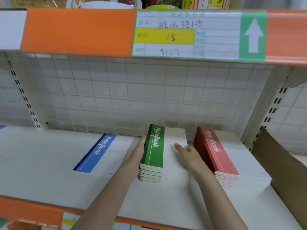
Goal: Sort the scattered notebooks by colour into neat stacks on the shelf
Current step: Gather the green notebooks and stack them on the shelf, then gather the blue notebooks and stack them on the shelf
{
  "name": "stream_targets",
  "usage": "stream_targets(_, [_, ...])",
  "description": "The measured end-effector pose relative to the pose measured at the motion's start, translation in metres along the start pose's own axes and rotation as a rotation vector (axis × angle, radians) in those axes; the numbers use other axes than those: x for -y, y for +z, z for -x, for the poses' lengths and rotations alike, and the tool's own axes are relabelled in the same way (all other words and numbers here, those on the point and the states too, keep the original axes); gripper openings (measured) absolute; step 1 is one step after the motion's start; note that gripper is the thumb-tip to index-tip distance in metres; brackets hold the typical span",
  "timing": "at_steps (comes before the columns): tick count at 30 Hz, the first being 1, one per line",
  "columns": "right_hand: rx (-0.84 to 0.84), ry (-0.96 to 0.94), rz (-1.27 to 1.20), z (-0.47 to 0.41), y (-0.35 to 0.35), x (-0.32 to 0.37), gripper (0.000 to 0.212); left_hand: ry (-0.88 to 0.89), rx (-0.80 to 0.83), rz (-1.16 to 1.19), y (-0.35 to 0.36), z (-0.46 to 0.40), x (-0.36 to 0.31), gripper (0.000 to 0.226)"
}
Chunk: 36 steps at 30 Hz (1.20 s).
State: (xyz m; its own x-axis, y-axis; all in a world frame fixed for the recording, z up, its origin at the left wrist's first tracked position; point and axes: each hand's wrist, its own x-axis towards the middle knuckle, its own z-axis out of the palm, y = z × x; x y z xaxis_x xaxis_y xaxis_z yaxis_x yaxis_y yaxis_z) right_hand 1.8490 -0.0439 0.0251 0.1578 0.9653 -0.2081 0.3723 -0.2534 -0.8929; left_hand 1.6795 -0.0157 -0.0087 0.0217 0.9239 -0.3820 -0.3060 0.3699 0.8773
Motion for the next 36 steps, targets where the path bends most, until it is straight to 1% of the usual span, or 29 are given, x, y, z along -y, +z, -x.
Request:
stream_targets(3, [0.017,-0.002,-0.006,0.005,-0.005,0.001,0.046,0.025,-0.004,-0.035,-0.003,0.003,-0.004,0.058])
stream_targets(4, [0.011,-0.019,0.016,0.007,-0.006,0.002,0.046,0.044,0.003,-0.043,-0.005,0.003,-0.003,0.057])
stream_targets(5, [-0.001,-0.051,0.065,0.010,-0.007,0.003,0.050,0.068,0.028,-0.046,-0.007,0.006,-0.003,0.059])
stream_targets(7, [-0.052,-0.149,0.226,0.015,-0.005,0.006,0.060,0.123,0.065,-0.085,-0.012,0.012,-0.001,0.061])
stream_targets(9, [-0.109,-0.280,0.377,0.022,0.002,0.011,0.065,0.189,0.075,-0.172,-0.014,0.021,0.002,0.047])
stream_targets(10, [-0.123,-0.334,0.424,0.026,0.007,0.015,0.068,0.214,0.064,-0.212,-0.014,0.028,0.002,0.045])
stream_targets(12, [-0.121,-0.429,0.482,0.036,0.021,0.024,0.070,0.238,0.027,-0.294,-0.017,0.037,0.003,0.054])
stream_targets(13, [-0.111,-0.475,0.496,0.040,0.028,0.027,0.068,0.261,0.020,-0.353,-0.019,0.040,0.004,0.055])
stream_targets(16, [-0.042,-0.579,0.537,0.048,0.050,0.030,0.060,0.393,-0.029,-0.595,-0.035,0.051,0.006,0.049])
stream_targets(19, [0.027,-0.603,0.581,0.048,0.069,0.031,0.050,0.538,-0.097,-0.869,-0.058,0.063,0.000,0.042])
stream_targets(20, [0.029,-0.604,0.591,0.047,0.074,0.032,0.047,0.566,-0.135,-0.992,-0.067,0.068,-0.003,0.042])
stream_targets(22, [0.015,-0.620,0.621,0.045,0.085,0.036,0.046,0.586,-0.265,-1.304,-0.086,0.077,-0.011,0.043])
stream_targets(23, [0.014,-0.632,0.635,0.044,0.092,0.039,0.046,0.594,-0.329,-1.429,-0.095,0.081,-0.014,0.043])
stream_targets(24, [0.020,-0.645,0.647,0.045,0.099,0.042,0.045,0.604,-0.382,-1.506,-0.105,0.084,-0.016,0.043])
stream_targets(27, [0.076,-0.675,0.671,0.050,0.125,0.052,0.044,0.575,-0.449,-1.556,-0.131,0.090,-0.024,0.040])
stream_targets(31, [0.094,-0.709,0.731,0.060,0.169,0.070,0.041,0.547,-0.471,-1.511,-0.180,0.103,-0.036,0.037])
stream_targets(34, [0.118,-0.757,0.718,0.072,0.211,0.092,0.038,0.554,-0.547,-1.493,-0.225,0.120,-0.048,0.038])
stream_targets(36, [0.158,-0.808,0.724,0.081,0.241,0.105,0.040,0.526,-0.592,-1.485,-0.253,0.133,-0.057,0.039])
